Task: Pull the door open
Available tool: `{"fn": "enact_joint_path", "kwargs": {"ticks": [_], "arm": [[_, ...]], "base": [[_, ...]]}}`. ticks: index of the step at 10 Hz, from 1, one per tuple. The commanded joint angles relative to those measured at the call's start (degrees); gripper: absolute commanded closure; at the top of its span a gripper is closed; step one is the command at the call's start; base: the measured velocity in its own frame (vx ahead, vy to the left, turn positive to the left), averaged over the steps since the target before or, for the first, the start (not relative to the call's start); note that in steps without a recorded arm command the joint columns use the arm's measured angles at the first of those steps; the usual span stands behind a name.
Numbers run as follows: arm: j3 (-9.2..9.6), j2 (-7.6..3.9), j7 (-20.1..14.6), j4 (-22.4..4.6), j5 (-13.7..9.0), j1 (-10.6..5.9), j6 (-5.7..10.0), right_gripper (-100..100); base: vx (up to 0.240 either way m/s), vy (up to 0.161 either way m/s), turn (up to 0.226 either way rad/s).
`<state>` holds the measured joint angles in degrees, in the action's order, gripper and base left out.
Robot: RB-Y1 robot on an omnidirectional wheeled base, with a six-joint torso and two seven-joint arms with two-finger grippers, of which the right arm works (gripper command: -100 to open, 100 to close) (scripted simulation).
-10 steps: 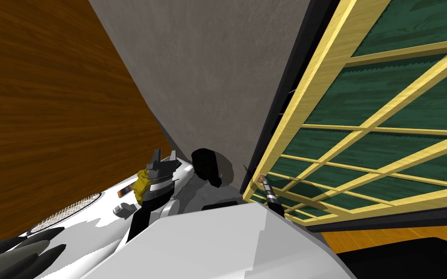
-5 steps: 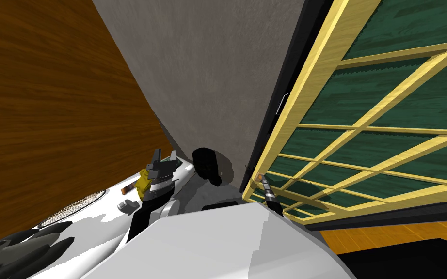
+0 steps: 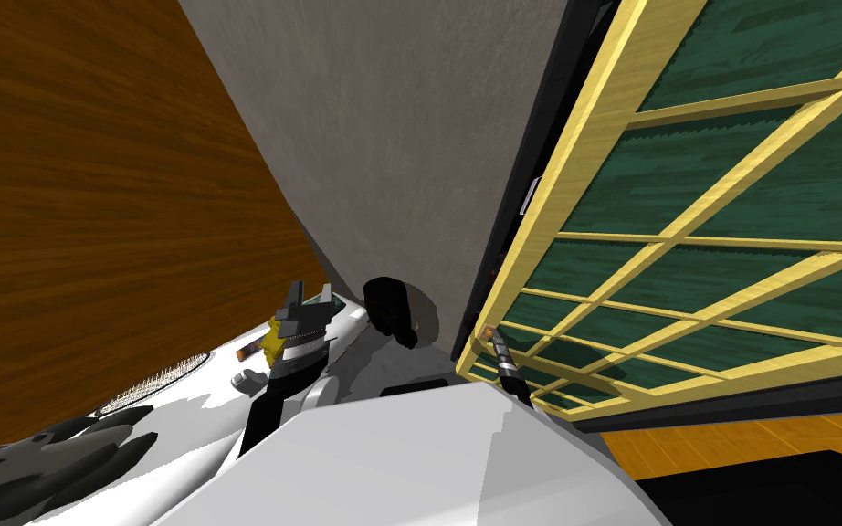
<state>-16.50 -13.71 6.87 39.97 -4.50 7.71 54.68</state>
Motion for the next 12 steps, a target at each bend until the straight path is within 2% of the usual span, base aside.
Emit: {"fn": "enact_joint_path", "kwargs": {"ticks": [1,5,8,9,10,12], "arm": [[0.77,0.42,-1.7,-0.5,-0.3,-0.44,-0.01,100],[2.90,0.01,-8.4,-1.1,-2.9,-1.45,-0.24,100],[3.63,-0.12,-11.2,-1.4,-3.8,-1.79,-0.31,100],[4.35,-0.26,-13.3,-1.6,-4.8,-2.13,-0.39,100],[4.35,-0.26,-13.6,-1.6,-4.8,-2.13,-0.39,100],[5.80,-0.54,-17.4,-2.0,-6.6,-2.81,-0.54,100]], "base": [[-0.036,-0.005,0.003],[-0.050,-0.010,0.021],[-0.039,-0.010,0.016],[-0.038,-0.010,0.030],[-0.034,-0.010,0.003],[-0.053,-0.010,0.021]]}}
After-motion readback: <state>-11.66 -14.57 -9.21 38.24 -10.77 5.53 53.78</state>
